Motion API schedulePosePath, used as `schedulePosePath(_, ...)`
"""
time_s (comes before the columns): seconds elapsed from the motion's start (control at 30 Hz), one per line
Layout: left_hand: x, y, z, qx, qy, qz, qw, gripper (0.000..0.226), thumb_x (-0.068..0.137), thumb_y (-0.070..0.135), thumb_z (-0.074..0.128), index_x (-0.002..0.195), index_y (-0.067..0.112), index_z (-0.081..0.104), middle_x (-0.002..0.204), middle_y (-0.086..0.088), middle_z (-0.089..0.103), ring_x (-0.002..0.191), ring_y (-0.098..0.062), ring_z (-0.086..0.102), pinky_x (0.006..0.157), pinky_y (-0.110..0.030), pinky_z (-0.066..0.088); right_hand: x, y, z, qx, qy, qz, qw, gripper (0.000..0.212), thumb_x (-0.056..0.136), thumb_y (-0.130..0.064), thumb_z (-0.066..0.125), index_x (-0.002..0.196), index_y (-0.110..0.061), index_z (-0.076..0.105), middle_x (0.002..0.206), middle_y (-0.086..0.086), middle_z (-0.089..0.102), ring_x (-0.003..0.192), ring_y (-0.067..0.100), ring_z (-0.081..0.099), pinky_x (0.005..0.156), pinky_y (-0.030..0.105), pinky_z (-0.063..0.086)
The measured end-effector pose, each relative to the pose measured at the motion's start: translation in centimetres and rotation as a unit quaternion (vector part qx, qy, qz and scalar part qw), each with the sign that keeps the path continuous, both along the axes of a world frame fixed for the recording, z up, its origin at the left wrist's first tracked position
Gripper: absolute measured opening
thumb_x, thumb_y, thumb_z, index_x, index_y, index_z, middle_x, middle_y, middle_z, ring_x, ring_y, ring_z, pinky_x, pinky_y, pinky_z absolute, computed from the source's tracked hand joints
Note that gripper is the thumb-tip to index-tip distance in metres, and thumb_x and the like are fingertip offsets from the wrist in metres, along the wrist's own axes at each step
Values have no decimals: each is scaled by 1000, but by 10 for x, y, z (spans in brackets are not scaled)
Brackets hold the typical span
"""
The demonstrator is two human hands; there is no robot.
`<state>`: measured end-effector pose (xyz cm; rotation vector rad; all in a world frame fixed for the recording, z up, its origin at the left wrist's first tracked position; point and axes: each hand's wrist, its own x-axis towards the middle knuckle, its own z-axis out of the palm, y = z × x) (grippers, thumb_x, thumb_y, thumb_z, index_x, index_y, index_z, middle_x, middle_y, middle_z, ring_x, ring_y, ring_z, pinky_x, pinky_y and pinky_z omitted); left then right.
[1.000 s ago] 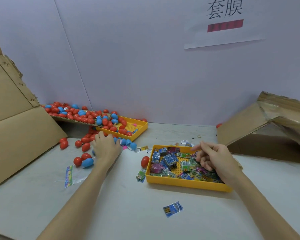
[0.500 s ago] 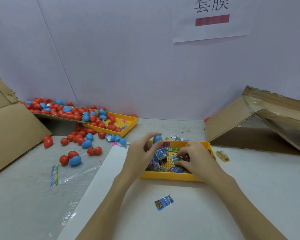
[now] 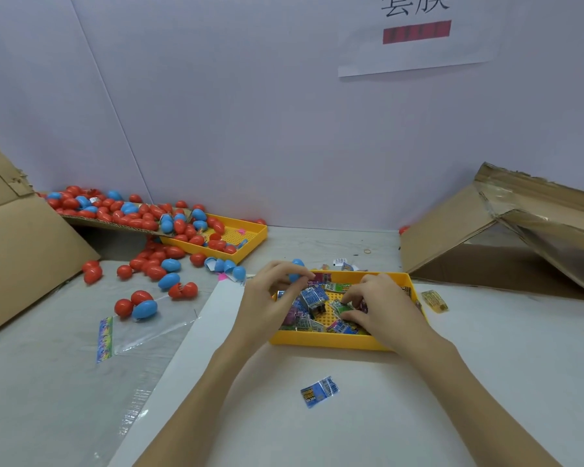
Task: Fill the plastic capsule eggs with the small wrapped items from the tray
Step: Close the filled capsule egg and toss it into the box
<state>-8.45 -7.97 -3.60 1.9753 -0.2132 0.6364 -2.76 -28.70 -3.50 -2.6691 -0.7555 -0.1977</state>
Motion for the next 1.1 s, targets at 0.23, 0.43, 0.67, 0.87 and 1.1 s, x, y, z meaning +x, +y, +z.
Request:
schedulePosePath(0.23, -3, -2, 4, -77, 37, -51, 995, 38, 93, 11, 73, 126, 24, 59, 112, 5, 73, 104, -20, 70, 89, -30, 59, -3, -1, -1, 42, 0, -3, 999, 15, 92, -39, 72, 104, -31, 69, 103, -12, 63, 110, 12, 50, 84, 24, 44)
schedulePosePath(0.43, -4, -4, 7, -38, 15, -62, 997, 37, 91, 3, 72, 119, 27, 66, 116, 10, 69, 112, -13, 65, 90, -18, 54, -2, 2, 2, -16, 2, -14, 1000, 29, 92, -48, 69, 115, -32, 68, 115, -7, 60, 114, 14, 47, 89, 28, 44)
schedulePosePath(0.67, -7, -5, 9, -64, 42, -64, 995, 27, 99, 15, 64, 124, 24, 67, 109, 6, 73, 103, -17, 70, 89, -28, 58, -3, -2, -1, 43, -13, -2, 999, 15, 99, -38, 63, 110, -30, 70, 105, -9, 58, 107, 13, 49, 79, 25, 35)
schedulePosePath(0.87, -8, -6, 10, -54, 24, -45, 997, 35, 106, 2, 42, 115, 22, 70, 114, -4, 63, 87, -15, 66, 78, -25, 53, -3, -4, -3, 68, -4, 4, 998, 24, 104, -31, 55, 117, -27, 74, 103, -3, 62, 100, 15, 51, 80, 25, 39)
schedulePosePath(1.1, -5, -5, 10, -14, 44, -9, 999, 32, 103, 0, 48, 96, 15, 75, 108, -4, 60, 98, -18, 61, 80, -18, 49, -7, -5, 4, 100, 45, 8, 994, 24, 96, -13, 68, 104, -34, 76, 105, -5, 58, 92, 6, 54, 79, 19, 47)
